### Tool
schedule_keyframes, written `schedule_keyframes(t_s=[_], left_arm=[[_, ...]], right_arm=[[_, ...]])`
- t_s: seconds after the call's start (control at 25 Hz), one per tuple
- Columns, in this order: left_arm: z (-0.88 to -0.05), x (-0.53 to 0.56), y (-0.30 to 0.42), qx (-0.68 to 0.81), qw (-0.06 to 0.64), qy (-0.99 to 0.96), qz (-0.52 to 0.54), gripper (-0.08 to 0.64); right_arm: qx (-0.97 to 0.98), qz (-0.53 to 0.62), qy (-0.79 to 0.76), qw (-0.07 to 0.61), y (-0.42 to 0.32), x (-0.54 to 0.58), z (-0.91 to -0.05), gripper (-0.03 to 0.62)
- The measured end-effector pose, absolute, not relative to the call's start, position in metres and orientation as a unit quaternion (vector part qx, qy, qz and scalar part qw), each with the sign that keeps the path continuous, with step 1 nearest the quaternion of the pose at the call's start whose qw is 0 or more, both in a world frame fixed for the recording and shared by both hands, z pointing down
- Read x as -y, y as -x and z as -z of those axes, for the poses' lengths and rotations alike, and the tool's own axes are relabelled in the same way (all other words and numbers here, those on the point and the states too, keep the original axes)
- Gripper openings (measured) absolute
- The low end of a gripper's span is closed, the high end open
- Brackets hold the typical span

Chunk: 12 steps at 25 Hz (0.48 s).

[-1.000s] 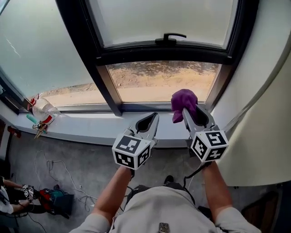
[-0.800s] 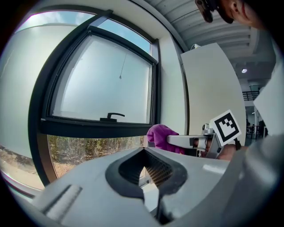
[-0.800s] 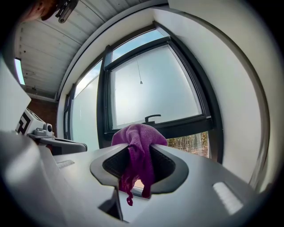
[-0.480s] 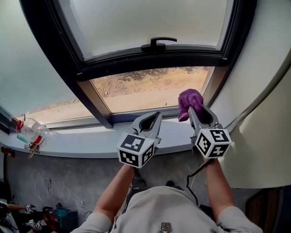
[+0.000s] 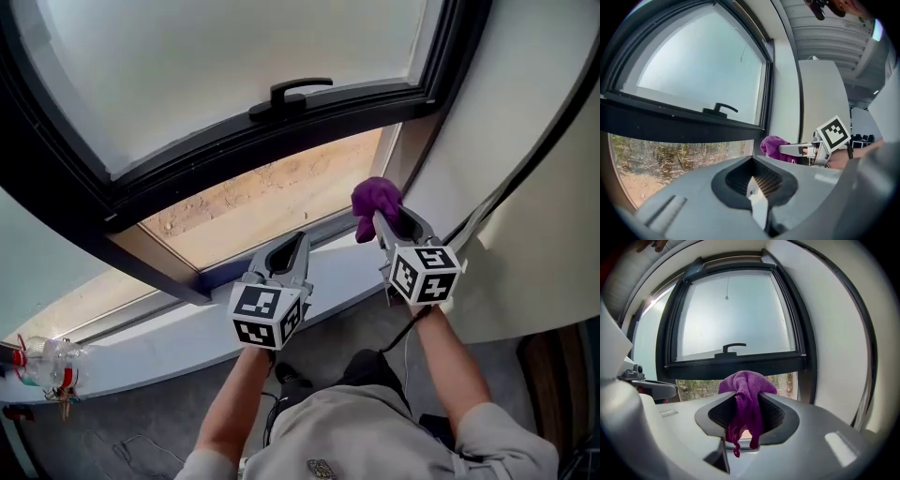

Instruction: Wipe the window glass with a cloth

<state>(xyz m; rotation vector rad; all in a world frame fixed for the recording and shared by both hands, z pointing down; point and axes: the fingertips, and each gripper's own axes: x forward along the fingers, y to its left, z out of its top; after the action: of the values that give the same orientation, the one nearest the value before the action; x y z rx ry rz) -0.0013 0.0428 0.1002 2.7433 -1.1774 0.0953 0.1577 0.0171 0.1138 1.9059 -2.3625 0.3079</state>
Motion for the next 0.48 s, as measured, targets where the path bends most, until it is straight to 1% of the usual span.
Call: schedule_keyframes(t_s=[0.24,0.48], left_arm=[[-0.123,-0.013,-0.025,0.384,0.09,-0.917,-0.051,0.0],[-0.129,0.055,-0.078,0.412,0.103,-0.904,-0.052,0.0]], right_arm=[[0.744,-0.104,-0.658,0.052,-0.21,0.028,-0.133,0.161],[0.738,-0.127,-0.66,0.062,-0.286,0.131,-0.16,0.161]])
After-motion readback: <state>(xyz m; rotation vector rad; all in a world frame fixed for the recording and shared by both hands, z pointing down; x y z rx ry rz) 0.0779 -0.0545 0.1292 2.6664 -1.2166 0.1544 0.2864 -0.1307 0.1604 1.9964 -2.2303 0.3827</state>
